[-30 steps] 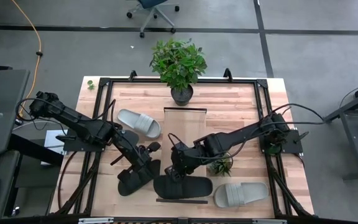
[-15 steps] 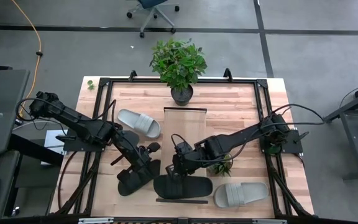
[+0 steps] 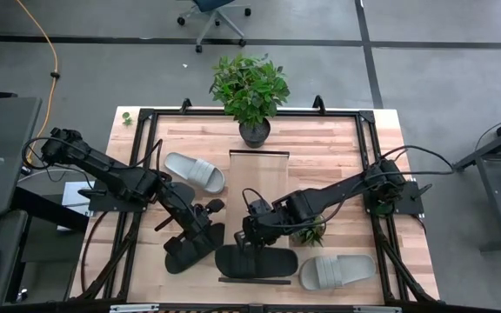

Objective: Pick and place slides into the shelf
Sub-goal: Put the top black slide into the shelf, then put the black slide into the shelf

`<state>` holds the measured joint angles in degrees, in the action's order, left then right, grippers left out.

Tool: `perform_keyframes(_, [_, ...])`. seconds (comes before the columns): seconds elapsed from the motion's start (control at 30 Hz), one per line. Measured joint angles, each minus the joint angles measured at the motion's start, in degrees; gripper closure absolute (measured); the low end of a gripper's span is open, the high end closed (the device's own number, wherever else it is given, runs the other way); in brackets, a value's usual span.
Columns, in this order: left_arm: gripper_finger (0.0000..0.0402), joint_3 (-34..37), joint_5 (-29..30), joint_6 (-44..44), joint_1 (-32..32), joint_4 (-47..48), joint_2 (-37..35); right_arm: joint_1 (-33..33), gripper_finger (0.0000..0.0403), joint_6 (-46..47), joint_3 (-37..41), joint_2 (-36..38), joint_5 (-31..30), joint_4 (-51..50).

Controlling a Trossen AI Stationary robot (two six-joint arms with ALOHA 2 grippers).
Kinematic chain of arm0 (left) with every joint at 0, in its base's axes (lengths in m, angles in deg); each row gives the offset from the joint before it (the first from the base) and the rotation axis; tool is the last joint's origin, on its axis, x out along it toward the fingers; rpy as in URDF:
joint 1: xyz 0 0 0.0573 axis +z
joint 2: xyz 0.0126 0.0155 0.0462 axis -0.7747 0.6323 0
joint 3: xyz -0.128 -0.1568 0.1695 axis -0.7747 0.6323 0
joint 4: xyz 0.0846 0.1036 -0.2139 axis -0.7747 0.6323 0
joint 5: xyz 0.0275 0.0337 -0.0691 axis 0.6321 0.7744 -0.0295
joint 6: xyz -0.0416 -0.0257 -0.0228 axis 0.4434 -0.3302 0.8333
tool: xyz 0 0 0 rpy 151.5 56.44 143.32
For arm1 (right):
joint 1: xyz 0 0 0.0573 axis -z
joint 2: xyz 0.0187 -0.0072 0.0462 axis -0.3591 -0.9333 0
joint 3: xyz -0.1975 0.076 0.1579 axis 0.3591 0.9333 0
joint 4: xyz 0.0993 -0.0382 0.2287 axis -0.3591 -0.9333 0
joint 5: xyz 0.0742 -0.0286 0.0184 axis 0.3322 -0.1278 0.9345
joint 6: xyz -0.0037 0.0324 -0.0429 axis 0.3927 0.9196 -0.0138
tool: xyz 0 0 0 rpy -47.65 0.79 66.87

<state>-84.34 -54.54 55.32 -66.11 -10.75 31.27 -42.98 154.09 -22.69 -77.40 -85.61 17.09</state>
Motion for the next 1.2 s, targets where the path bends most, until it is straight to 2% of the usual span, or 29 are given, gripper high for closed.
perform_keyframes(0.17, [0.0378, 0.0, 0.0, -0.1, 0.0, 0.0, 0.0, -0.1, 0.0403, 1.1, 0.0, 0.0, 0.8, -0.1])
perform_keyframes(0.47, [0.0378, 0.0, -0.2, -0.3, 0.0, 0.5, 0.0, -0.3, 0.0403, 0.5, 0.0, 0.0, -5.8, -0.9])
perform_keyframes(0.67, [0.0378, 0.0, -0.4, -0.2, 0.1, 1.7, -0.6, -0.2, 0.0403, -0.6, -0.5, 0.3, -11.3, -5.8])
perform_keyframes(0.93, [0.0378, -0.1, -5.4, -0.3, 7.5, 8.6, -5.3, 0.7, 0.0403, -6.1, -0.7, 4.6, -16.6, -8.1])
perform_keyframes(1.2, [0.0378, 0.0, -7.3, -3.0, 15.8, 18.3, -14.0, 0.5, 0.0403, -7.4, -0.7, 9.8, -18.5, -17.4])
